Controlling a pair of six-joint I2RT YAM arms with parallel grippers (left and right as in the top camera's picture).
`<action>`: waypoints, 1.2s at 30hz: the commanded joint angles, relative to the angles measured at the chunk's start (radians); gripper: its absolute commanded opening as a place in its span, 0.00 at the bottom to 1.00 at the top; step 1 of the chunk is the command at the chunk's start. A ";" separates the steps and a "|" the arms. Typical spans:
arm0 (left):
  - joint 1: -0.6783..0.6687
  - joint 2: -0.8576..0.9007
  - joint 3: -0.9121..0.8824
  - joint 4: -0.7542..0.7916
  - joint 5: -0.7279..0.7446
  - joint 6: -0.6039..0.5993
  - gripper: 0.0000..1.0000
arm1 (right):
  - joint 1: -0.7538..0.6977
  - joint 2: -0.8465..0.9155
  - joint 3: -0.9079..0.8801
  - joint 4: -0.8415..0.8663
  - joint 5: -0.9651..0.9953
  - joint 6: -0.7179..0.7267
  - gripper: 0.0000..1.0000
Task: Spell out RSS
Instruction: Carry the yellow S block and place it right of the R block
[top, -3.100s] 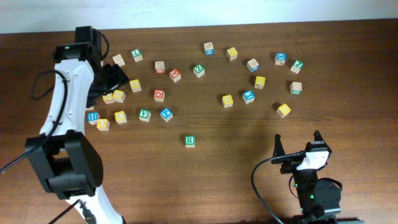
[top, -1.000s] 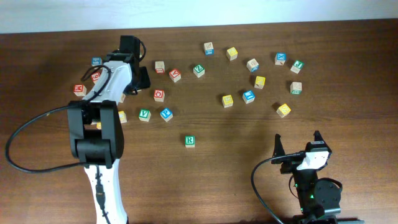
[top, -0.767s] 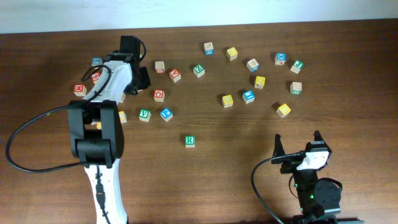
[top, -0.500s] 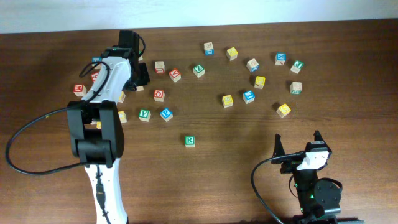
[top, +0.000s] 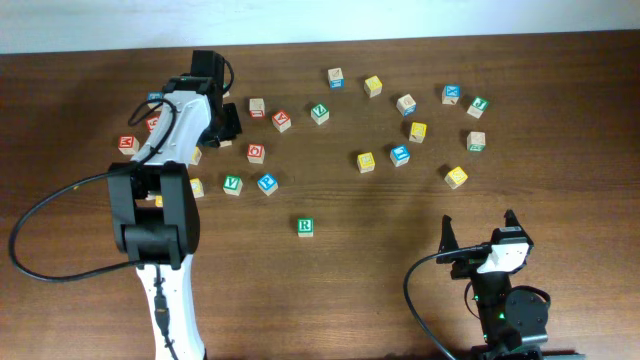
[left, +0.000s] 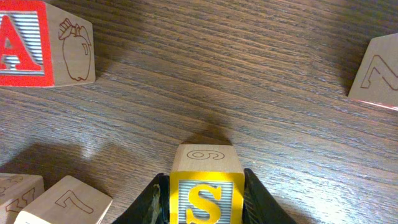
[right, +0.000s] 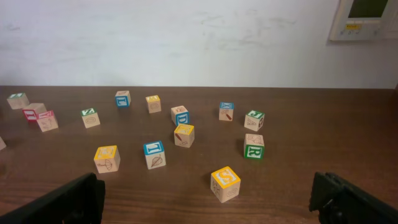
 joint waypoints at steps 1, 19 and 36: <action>0.007 0.011 0.011 -0.017 0.018 0.001 0.25 | -0.006 -0.005 -0.007 -0.005 -0.002 0.007 0.98; -0.409 0.011 0.452 -0.758 0.389 0.000 0.20 | -0.006 -0.005 -0.007 -0.005 -0.002 0.007 0.98; -0.606 0.011 -0.005 -0.454 0.145 -0.331 0.20 | -0.006 -0.005 -0.007 -0.005 -0.002 0.007 0.98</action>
